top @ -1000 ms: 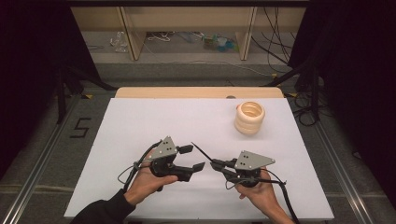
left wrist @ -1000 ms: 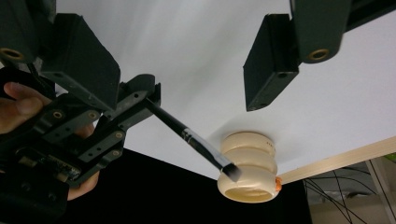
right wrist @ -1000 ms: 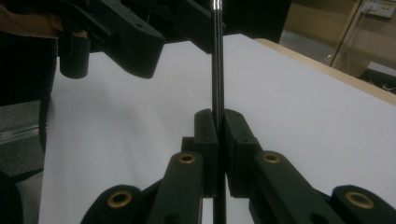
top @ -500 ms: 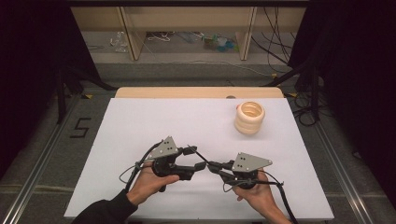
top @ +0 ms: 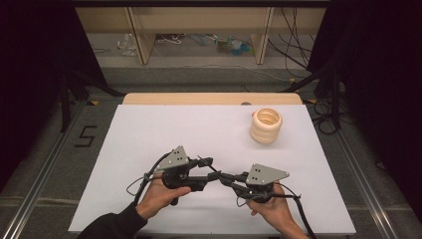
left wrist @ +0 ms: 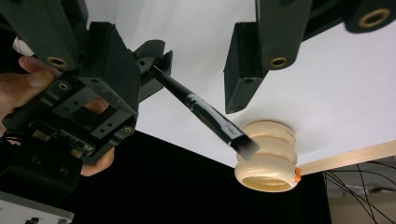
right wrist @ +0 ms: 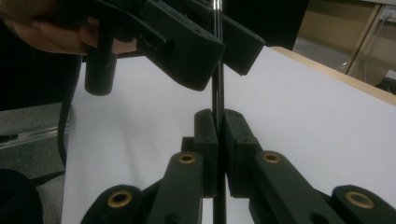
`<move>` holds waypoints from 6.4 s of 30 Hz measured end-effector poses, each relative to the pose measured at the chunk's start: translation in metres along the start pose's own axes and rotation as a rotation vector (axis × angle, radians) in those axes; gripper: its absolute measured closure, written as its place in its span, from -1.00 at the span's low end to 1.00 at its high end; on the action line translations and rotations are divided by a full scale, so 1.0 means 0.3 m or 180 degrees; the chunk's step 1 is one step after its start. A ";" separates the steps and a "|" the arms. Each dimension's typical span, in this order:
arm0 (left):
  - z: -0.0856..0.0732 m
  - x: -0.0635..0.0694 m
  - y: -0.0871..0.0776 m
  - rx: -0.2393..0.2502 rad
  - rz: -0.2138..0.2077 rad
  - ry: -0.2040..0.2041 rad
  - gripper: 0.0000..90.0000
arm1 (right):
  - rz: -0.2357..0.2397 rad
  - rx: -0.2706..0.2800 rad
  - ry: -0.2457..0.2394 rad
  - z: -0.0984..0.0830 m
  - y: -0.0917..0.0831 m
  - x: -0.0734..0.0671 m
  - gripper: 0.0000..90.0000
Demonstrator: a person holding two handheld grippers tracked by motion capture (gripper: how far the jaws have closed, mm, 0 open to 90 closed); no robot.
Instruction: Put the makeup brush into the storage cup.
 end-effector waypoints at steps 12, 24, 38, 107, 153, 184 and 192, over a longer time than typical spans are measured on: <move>0.002 0.005 -0.003 0.0054 -0.0061 0.0025 0.28 | -0.0008 0.0050 -0.0001 0.009 0.005 -0.007 0.90; 0.002 0.010 -0.006 0.0084 -0.0147 0.0014 0.52 | 0.0012 0.0044 -0.0007 0.009 0.004 -0.009 0.90; 0.000 0.013 -0.008 0.0129 -0.0368 -0.0157 0.71 | 0.0034 0.0054 -0.0027 0.006 0.009 -0.013 0.90; 0.270 -0.082 0.166 0.0175 0.0143 0.0280 0.88 | -0.0583 -0.0652 0.0437 -0.140 -0.173 0.047 -0.48; 0.490 -0.137 0.541 0.0097 0.0372 0.0483 0.88 | -0.0546 -0.0722 0.0462 -0.158 -0.186 0.041 -0.47; 0.492 -0.194 0.646 -0.0031 0.0473 0.0332 0.88 | -0.0524 -0.0653 0.0424 -0.149 -0.180 0.040 -0.46; 0.484 -0.227 0.677 0.0037 0.0478 0.0290 0.88 | -0.0487 -0.0673 0.0413 -0.147 -0.174 0.035 -0.46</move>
Point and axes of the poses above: each handheld gripper's, and its own axes: y roughly forward along the jaws, z roughly out of its top, x roughly to its right, the point moved 8 cm from there along y, roughly forward along the jaws, and after that the axes turned 14 degrees about -y, right-handed, at the moved point
